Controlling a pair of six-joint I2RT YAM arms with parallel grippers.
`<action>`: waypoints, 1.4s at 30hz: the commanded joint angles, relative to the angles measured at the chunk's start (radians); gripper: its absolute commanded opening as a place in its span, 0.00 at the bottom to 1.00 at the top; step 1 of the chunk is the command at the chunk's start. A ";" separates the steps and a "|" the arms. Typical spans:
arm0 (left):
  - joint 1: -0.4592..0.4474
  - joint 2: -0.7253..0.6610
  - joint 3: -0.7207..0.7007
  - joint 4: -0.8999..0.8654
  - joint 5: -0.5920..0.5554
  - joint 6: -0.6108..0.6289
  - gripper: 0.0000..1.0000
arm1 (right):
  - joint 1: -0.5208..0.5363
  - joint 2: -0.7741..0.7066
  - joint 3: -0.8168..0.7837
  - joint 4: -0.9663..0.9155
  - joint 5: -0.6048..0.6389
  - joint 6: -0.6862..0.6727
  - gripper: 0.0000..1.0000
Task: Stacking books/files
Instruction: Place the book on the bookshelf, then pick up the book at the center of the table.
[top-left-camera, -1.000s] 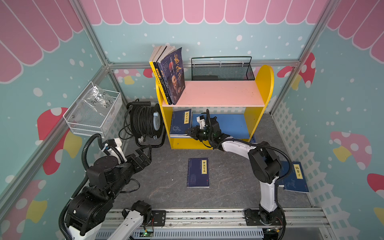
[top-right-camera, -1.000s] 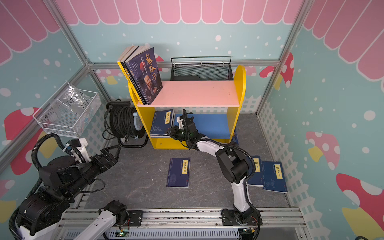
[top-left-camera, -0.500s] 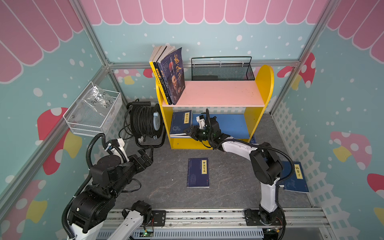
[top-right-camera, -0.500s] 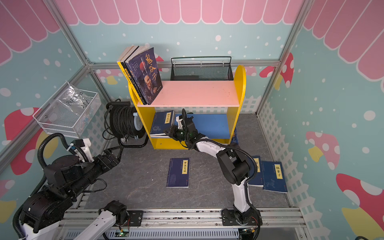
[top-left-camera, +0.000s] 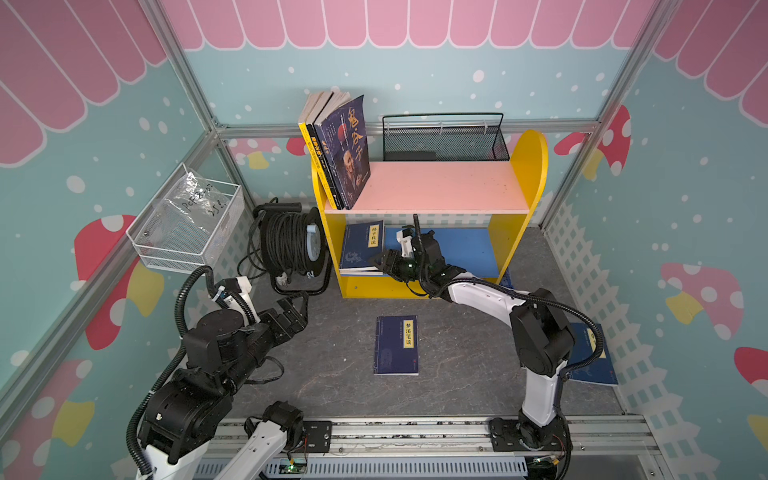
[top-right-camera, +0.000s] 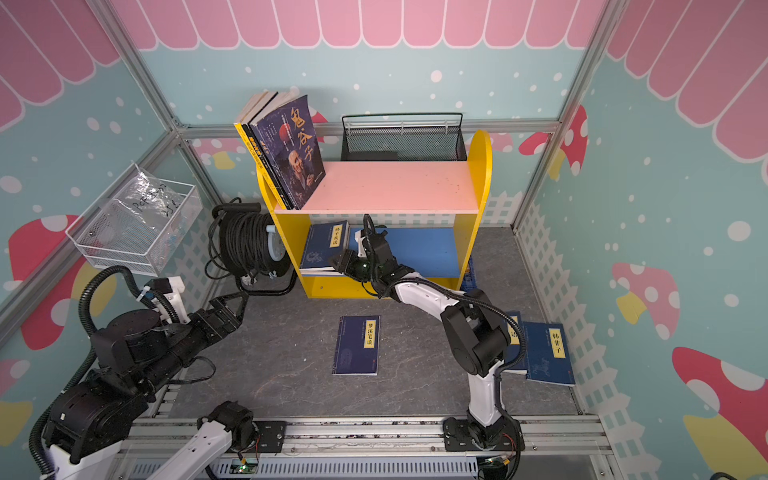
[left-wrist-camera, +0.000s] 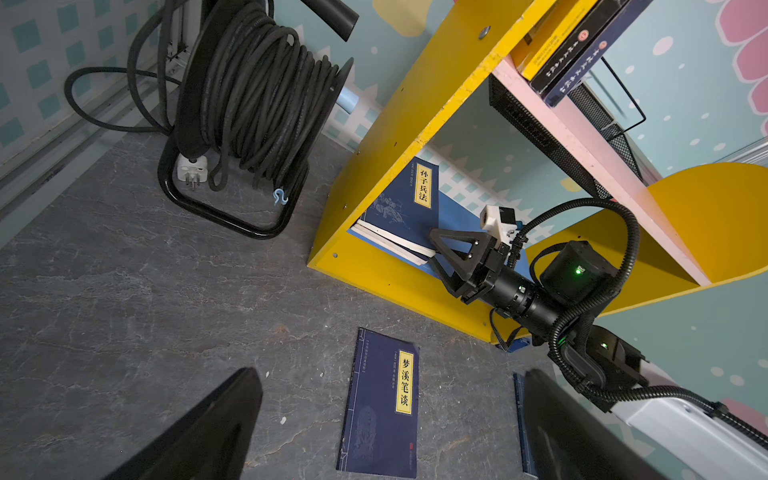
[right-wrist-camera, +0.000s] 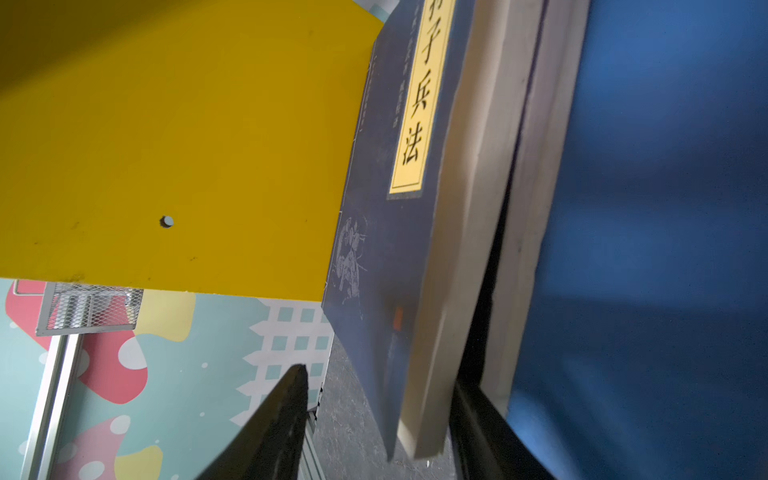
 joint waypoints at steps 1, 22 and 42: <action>0.007 0.010 -0.009 0.016 0.014 0.012 0.99 | 0.007 -0.056 -0.010 -0.113 0.074 -0.052 0.59; -0.031 0.145 -0.449 0.318 0.539 0.057 0.99 | 0.070 -0.582 -0.388 -0.475 0.362 -0.170 0.84; -0.239 0.459 -0.786 0.799 0.545 -0.086 0.99 | 0.173 -0.496 -0.820 -0.168 0.171 -0.002 0.90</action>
